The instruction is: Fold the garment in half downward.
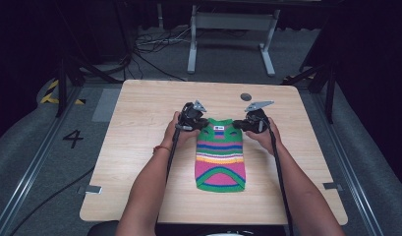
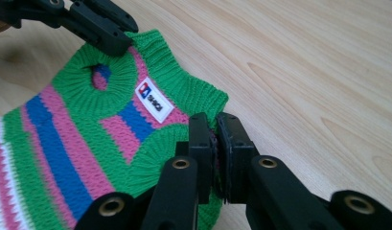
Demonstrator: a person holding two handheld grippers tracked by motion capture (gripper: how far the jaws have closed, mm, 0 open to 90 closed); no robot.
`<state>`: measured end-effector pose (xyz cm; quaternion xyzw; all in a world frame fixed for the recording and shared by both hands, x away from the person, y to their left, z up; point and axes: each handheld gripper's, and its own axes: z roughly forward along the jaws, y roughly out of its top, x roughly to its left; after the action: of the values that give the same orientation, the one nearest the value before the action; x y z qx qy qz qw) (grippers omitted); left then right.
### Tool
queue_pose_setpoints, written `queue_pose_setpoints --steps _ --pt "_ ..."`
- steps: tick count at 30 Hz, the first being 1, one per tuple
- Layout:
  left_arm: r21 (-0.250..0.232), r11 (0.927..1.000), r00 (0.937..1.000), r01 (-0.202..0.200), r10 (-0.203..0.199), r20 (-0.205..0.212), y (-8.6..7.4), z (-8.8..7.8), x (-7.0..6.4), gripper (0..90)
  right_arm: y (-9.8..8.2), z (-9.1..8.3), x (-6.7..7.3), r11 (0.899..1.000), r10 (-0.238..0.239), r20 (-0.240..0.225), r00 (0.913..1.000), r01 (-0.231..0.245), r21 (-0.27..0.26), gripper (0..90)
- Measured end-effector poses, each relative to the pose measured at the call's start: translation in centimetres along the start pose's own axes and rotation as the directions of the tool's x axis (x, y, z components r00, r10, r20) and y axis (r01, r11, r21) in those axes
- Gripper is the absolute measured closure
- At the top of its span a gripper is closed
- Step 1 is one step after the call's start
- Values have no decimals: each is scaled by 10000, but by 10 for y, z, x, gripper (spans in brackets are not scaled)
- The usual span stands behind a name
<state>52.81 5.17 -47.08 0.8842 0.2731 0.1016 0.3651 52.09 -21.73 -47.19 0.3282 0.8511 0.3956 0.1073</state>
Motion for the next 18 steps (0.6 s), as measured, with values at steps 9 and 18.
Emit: queue_pose_setpoints --steps 9,18 --pt "-470 9932 9942 -1062 1070 139 5 -27 -20 825 0 -21 16 9974 -562 -300 9980 548 -471 855" --pt "-848 9849 9870 -1509 1549 424 -2 -48 -38 825 -8 -46 29 9912 -920 -834 9923 832 -1034 854"
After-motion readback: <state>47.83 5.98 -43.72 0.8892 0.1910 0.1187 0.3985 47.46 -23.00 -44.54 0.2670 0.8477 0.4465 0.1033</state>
